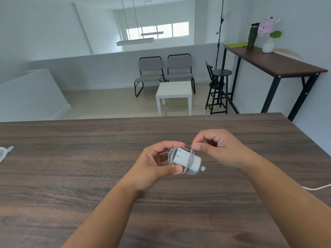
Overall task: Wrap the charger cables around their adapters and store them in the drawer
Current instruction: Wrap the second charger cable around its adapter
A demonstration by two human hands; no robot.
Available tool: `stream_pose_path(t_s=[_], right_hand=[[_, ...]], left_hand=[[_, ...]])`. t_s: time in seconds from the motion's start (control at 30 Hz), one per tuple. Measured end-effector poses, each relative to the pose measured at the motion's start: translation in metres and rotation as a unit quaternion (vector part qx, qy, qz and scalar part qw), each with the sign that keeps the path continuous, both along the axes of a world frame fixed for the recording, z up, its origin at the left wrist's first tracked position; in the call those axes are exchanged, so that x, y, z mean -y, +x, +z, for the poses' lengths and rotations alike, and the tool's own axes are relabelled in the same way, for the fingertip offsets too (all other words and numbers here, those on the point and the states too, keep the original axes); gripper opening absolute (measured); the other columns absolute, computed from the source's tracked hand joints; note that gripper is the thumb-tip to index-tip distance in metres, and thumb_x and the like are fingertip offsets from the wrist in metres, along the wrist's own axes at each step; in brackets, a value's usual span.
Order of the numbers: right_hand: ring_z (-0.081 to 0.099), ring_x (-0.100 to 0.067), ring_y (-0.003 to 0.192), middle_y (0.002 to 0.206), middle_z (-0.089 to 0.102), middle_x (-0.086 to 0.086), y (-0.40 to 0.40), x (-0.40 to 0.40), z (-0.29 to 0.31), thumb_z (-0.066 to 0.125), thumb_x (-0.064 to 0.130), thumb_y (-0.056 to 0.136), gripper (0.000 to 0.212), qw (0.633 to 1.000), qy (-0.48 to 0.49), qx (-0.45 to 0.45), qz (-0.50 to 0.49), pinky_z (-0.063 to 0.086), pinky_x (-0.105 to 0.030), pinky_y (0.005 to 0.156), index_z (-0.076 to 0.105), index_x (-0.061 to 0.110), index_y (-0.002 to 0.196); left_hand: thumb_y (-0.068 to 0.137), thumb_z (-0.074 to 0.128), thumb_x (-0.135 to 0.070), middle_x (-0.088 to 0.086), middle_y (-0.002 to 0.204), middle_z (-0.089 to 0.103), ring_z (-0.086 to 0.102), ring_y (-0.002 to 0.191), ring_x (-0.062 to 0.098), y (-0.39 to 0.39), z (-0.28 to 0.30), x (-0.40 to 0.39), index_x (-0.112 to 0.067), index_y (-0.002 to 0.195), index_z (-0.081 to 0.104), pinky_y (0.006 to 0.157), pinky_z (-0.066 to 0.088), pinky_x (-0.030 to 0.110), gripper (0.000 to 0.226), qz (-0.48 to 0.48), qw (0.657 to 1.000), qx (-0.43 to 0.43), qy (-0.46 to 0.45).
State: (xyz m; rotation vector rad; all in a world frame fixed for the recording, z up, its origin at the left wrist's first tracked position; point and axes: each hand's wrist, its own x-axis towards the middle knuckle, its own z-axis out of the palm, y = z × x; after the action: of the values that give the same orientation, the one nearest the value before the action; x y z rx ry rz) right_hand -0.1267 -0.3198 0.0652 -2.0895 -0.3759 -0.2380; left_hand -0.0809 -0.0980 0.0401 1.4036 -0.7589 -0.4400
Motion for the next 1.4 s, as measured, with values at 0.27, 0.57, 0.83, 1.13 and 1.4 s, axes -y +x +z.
stream_pose_path(t_s=[0.27, 0.57, 0.83, 1.13, 1.4], right_hand=[[0.047, -0.02, 0.068, 0.074, 0.055, -0.024, 0.008, -0.017, -0.049, 0.056, 0.02, 0.089, 0.014, 0.989, 0.138, -0.052, -0.029, 0.04, -0.032, 0.067, 0.061, 0.009, 0.081], [0.063, -0.026, 0.074, 0.082, 0.07, -0.005, -0.003, -0.041, -0.064, 0.043, 0.037, 0.097, 0.018, 0.991, -0.01, 0.016, -0.134, 0.051, -0.043, 0.072, 0.06, 0.033, 0.099], [0.062, -0.032, 0.084, 0.09, 0.068, -0.001, -0.02, -0.058, -0.054, 0.012, 0.052, 0.086, 0.053, 0.971, -0.219, 0.044, -0.09, 0.049, -0.042, 0.069, 0.054, 0.022, 0.102], [0.058, -0.017, 0.072, 0.078, 0.064, 0.008, -0.014, -0.014, -0.002, 0.032, 0.044, 0.096, 0.033, 0.933, -0.345, 0.074, -0.07, 0.048, -0.039, 0.066, 0.057, 0.024, 0.091], [0.054, -0.01, 0.057, 0.067, 0.065, 0.006, -0.008, 0.003, 0.001, 0.054, 0.041, 0.091, 0.017, 0.973, -0.218, 0.057, -0.045, 0.043, -0.027, 0.056, 0.064, 0.032, 0.08]], left_hand=[[0.057, 0.093, -0.023, 0.001, 0.105, 0.069, 0.066, 0.095, 0.016, -0.005, 0.0, 0.008, -0.021, 0.111, 0.071, 0.075, 0.058, 0.029, 0.059, -0.026, 0.984, -0.127, -0.124], [0.071, 0.075, -0.003, -0.002, 0.095, 0.072, 0.066, 0.092, 0.013, 0.0, -0.012, 0.025, -0.019, 0.113, 0.067, 0.079, 0.058, 0.028, 0.046, 0.151, 0.966, -0.136, -0.161], [0.065, 0.081, -0.013, -0.005, 0.095, 0.073, 0.067, 0.091, 0.01, 0.008, -0.017, 0.027, -0.021, 0.113, 0.066, 0.081, 0.055, 0.026, 0.051, 0.242, 0.955, -0.102, -0.139], [0.07, 0.085, -0.018, 0.001, 0.101, 0.063, 0.063, 0.092, 0.011, 0.01, -0.025, 0.008, -0.039, 0.114, 0.068, 0.075, 0.054, 0.025, 0.052, 0.199, 0.972, 0.111, 0.051], [0.071, 0.082, -0.014, 0.004, 0.099, 0.063, 0.061, 0.09, 0.015, 0.003, -0.011, 0.005, -0.028, 0.116, 0.07, 0.079, 0.053, 0.03, 0.048, 0.053, 0.994, 0.062, 0.068]])
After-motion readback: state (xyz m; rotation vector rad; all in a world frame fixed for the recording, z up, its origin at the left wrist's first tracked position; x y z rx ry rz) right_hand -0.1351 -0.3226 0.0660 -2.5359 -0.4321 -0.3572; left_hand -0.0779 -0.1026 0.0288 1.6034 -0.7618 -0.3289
